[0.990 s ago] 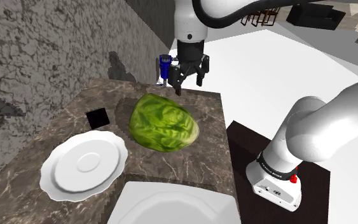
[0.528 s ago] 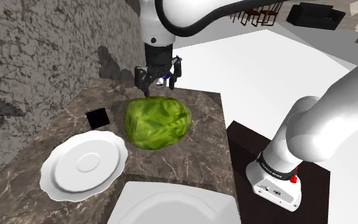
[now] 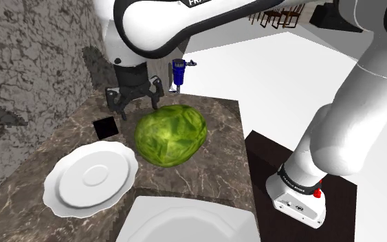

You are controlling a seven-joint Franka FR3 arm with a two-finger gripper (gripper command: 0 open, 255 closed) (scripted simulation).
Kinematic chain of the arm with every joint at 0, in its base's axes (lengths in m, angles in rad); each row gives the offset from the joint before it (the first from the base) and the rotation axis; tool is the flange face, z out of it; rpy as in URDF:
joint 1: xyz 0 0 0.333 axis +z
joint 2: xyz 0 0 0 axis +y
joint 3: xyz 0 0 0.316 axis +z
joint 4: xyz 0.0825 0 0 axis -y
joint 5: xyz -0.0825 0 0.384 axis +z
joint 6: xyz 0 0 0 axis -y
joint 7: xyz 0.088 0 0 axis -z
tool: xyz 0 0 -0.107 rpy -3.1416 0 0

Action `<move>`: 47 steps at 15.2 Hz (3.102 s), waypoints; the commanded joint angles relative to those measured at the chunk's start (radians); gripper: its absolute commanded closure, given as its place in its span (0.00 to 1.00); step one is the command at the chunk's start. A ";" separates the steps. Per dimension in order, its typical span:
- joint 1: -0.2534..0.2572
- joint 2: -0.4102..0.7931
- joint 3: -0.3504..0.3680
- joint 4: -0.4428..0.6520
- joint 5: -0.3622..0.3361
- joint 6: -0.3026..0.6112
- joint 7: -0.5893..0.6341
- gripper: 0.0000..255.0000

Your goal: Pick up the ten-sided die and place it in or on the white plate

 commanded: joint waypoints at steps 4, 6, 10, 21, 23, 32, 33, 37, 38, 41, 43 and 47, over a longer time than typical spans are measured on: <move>0.054 0.197 0.016 0.206 -0.102 -0.010 0.115 0.00; 0.087 0.280 0.015 0.305 -0.144 -0.026 0.156 0.00; 0.113 0.343 0.007 0.358 -0.174 -0.016 0.183 0.00; 0.112 0.361 0.002 0.307 -0.184 0.050 0.190 0.00; 0.112 0.361 0.002 0.307 -0.184 0.050 0.190 0.00; 0.113 0.363 0.002 0.307 -0.185 0.052 0.191 1.00; 0.112 0.361 0.002 0.307 -0.184 0.050 0.190 1.00; 0.112 0.348 0.006 0.344 -0.177 0.003 0.184 1.00; 0.113 0.346 0.007 0.354 -0.175 -0.010 0.183 1.00; 0.114 0.339 0.009 0.385 -0.171 -0.047 0.179 1.00; 0.115 0.336 0.010 0.408 -0.168 -0.072 0.177 1.00; 0.119 0.333 0.012 0.458 -0.165 -0.124 0.173 1.00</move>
